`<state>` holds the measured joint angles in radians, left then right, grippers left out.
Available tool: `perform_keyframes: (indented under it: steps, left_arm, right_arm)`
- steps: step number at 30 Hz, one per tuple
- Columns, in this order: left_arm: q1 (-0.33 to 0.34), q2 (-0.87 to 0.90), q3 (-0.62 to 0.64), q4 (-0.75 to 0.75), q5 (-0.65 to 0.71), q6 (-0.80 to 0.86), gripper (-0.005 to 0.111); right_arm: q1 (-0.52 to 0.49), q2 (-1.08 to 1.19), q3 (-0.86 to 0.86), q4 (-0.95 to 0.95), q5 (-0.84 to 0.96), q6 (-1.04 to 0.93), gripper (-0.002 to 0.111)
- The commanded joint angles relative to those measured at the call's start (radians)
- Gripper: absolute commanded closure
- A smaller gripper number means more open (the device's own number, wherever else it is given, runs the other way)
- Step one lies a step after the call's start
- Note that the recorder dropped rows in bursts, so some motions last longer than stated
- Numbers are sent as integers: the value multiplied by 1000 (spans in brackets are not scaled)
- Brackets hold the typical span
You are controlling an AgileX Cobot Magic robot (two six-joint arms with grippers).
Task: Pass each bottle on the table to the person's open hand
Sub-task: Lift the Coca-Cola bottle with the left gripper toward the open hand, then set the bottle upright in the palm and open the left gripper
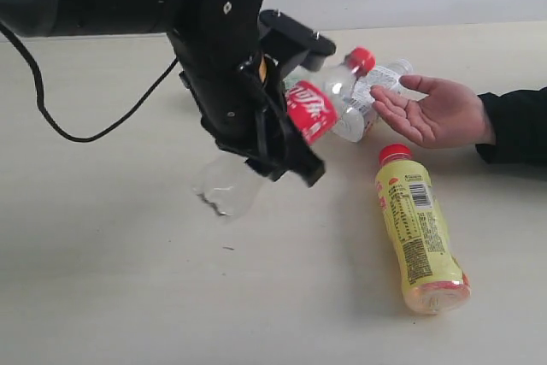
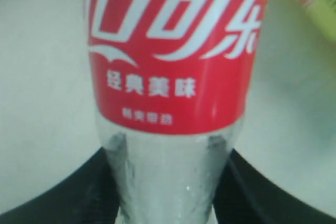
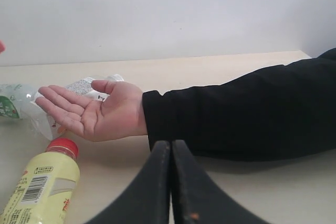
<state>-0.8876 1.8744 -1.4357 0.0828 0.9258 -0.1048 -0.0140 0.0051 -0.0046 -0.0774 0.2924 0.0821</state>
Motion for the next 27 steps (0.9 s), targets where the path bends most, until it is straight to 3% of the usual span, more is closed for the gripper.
perform_keyframes:
  steps: [1, 10, 16, 22, 27]
  left_arm:
    - [-60, -9, -121, -90, -15, -207, 107]
    - [-100, 247, -666, -83, 259, -340, 107]
    - [-100, 460, -941, -74, 252, -436, 107]
    - [-74, 619, -1098, -103, 174, -515, 107]
    - [-9, 686, -1111, -303, 105, -535, 107]
  right_arm:
    - [-3, -5, 5, -1, -8, -2, 108]
    - [-3, -5, 5, -1, -8, -2, 108]
    - [-3, -5, 5, -1, -8, -2, 108]
    - [-3, -5, 5, -1, -8, -2, 108]
    - [-3, -5, 5, -1, -8, -2, 108]
